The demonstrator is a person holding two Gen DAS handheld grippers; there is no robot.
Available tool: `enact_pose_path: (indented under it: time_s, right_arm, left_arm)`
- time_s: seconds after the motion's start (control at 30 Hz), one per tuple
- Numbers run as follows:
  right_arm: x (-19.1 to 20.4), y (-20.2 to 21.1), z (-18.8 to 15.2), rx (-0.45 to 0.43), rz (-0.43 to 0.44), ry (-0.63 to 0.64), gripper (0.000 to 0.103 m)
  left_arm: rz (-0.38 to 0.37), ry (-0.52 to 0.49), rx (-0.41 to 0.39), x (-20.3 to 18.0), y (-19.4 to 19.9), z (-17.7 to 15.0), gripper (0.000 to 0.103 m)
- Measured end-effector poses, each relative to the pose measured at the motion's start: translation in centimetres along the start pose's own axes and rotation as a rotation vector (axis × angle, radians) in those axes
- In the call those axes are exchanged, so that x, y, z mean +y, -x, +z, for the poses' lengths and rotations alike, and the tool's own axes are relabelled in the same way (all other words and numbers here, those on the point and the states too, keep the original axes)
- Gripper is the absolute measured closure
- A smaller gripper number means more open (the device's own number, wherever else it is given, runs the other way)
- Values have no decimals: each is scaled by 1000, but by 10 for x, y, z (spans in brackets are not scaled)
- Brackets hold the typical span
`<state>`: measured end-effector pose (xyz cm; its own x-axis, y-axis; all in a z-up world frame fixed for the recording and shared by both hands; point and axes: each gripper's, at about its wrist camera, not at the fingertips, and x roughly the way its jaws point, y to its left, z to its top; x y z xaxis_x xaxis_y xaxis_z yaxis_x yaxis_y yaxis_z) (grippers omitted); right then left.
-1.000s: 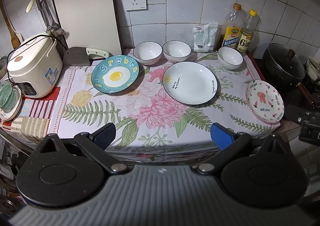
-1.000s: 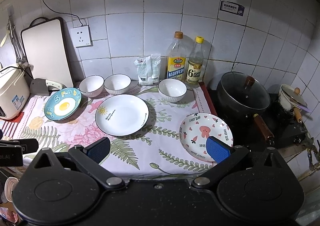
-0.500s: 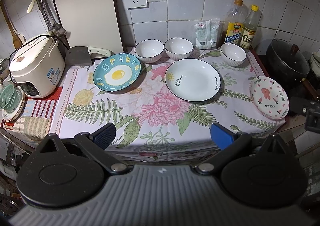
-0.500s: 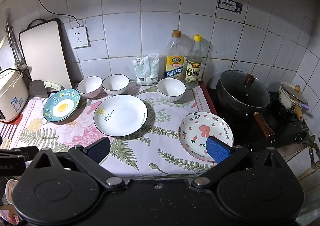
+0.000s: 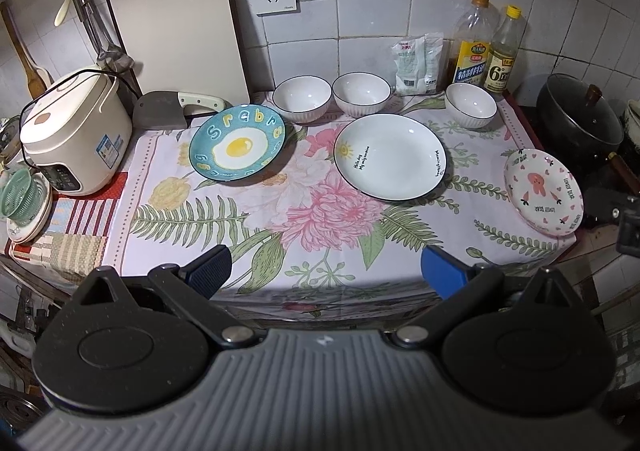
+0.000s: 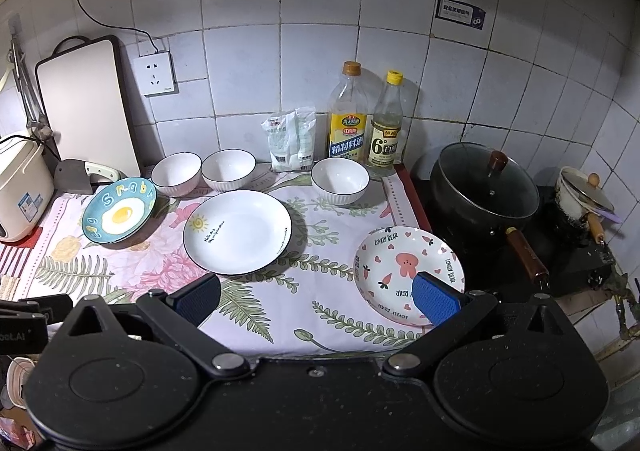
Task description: Organize plates and bowls
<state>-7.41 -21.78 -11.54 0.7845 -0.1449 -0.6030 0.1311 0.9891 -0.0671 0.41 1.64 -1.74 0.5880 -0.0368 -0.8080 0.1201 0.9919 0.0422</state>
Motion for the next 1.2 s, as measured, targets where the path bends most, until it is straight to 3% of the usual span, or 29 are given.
enact_pose_path:
  time_s: [0.23, 0.4, 0.57, 0.73, 0.87, 0.93, 1.07, 1.2]
  right_arm:
    - [2, -3, 2, 13, -5, 5, 0]
    - [6, 4, 3, -6, -41, 69, 0]
    - [-6, 6, 15, -42, 39, 19, 0]
    - [-7, -4, 26, -146, 116, 68, 2]
    - [-5, -27, 30, -273, 192, 116, 2]
    - [-4, -46, 34, -292, 209, 132, 3]
    - [2, -92, 41, -253, 230, 142, 3]
    - [1, -146, 41, -168, 318, 76, 10]
  left_arm:
    - [-4, -17, 11, -1, -1, 1, 1]
    - [-57, 28, 20, 3, 1, 9, 2]
    - [-117, 30, 43, 6, -4, 24, 3]
    - [-98, 16, 17, 8, -19, 41, 3]
    - [-110, 41, -87, 14, -33, 51, 3]
    - [-111, 44, -116, 15, -45, 56, 3]
    - [-94, 63, -139, 13, -81, 65, 6]
    - [-82, 74, -140, 12, -127, 66, 7]
